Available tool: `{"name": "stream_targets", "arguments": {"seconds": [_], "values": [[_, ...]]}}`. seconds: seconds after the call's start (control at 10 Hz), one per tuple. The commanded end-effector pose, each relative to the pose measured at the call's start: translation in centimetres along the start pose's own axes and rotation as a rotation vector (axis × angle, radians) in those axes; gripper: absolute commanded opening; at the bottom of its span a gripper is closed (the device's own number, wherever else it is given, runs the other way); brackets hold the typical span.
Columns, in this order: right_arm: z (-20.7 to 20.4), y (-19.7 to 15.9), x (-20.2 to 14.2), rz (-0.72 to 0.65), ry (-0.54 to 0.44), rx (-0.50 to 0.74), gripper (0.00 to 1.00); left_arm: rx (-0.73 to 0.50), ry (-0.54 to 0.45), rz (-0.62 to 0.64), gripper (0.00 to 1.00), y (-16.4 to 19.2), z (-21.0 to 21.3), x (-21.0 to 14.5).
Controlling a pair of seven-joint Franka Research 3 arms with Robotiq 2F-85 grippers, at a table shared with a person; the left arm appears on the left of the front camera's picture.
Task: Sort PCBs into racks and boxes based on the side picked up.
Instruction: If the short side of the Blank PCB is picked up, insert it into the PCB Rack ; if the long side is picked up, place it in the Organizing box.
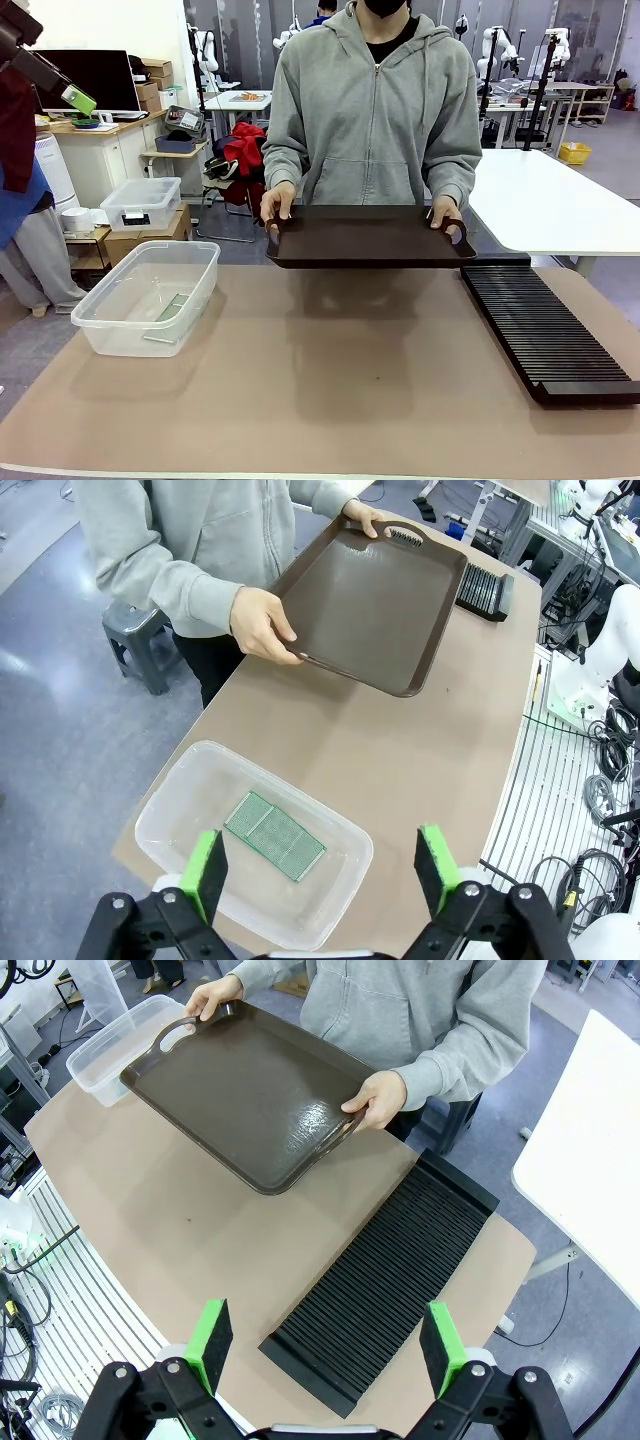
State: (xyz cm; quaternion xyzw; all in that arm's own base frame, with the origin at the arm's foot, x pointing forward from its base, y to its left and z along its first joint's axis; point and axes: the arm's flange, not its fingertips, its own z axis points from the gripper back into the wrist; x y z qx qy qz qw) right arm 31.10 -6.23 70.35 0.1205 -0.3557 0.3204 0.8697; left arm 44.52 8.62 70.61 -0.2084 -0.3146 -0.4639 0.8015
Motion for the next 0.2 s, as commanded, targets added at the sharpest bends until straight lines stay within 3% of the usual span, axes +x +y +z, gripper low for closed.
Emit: {"name": "stream_targets", "arguments": {"seconds": [0.0, 0.1], "values": [[-0.09, 0.19, -0.03, -0.005, -0.005, 0.0, 1.0, -0.004, 0.002, 0.0, 1.0, -0.03, -0.04, -0.02], [-0.09, 0.19, -0.03, -0.005, -0.005, 0.0, 1.0, -0.004, 0.002, 0.0, 1.0, -0.03, -0.04, -0.02]]}}
